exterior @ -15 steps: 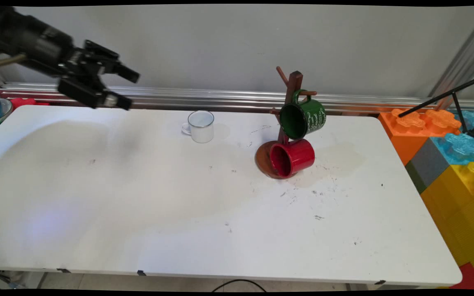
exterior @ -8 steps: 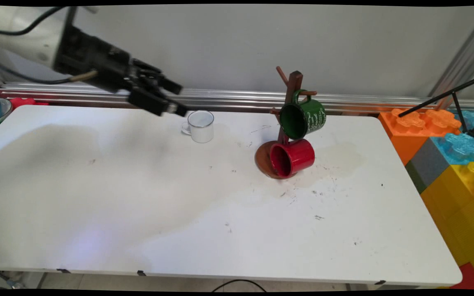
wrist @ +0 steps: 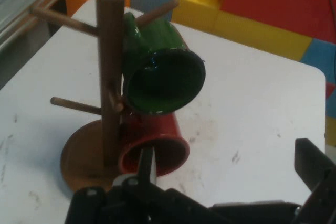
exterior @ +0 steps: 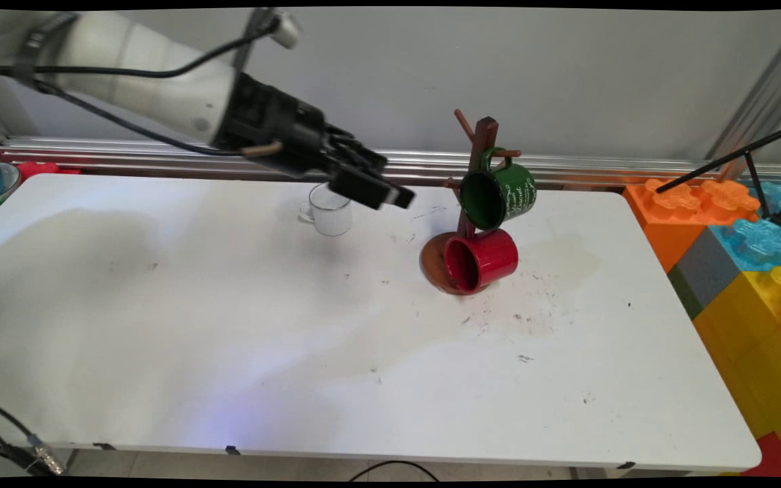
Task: Pick up the green mug from the rack
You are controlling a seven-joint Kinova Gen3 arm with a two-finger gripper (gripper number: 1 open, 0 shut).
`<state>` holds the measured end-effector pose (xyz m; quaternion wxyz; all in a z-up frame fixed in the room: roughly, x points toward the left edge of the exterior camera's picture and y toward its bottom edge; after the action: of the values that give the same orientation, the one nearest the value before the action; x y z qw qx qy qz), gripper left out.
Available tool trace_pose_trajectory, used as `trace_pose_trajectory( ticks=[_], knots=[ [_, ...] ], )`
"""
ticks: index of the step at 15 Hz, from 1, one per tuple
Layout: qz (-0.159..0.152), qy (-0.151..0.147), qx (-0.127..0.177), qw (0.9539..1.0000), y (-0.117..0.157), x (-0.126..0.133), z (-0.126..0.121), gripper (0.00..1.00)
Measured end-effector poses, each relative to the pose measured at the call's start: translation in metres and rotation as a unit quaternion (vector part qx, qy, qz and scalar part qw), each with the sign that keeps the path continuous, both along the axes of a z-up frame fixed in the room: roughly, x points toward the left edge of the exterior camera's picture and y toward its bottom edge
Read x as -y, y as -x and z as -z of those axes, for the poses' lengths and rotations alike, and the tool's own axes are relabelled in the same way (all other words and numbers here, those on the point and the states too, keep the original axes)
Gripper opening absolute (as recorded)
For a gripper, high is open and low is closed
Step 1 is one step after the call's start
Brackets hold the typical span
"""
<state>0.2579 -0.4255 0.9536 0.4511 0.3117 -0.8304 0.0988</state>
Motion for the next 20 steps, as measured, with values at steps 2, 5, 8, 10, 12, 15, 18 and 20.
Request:
trace_pose_trajectory(
  ticks=[2, 5, 8, 10, 12, 15, 18, 20],
  knots=[
    [-0.007, -0.003, -0.004, 1.0, 0.022, 0.006, 0.006, 1.0],
    [-0.021, -0.009, -0.01, 0.9997, 0.047, 0.014, 0.016, 1.0],
    [-0.038, -0.016, -0.018, 0.999, 0.069, 0.025, 0.028, 1.0],
    [-0.048, -0.02, -0.021, 0.9984, 0.079, 0.031, 0.036, 1.0],
    [-0.056, -0.024, -0.024, 0.9978, 0.087, 0.037, 0.042, 1.0],
    [-0.069, -0.031, -0.031, 0.9967, 0.102, 0.046, 0.056, 1.0],
    [-0.075, -0.034, -0.04, 0.9958, 0.115, 0.053, 0.067, 1.0],
    [-0.076, -0.035, -0.045, 0.9955, 0.12, 0.056, 0.073, 1.0]
  ],
)
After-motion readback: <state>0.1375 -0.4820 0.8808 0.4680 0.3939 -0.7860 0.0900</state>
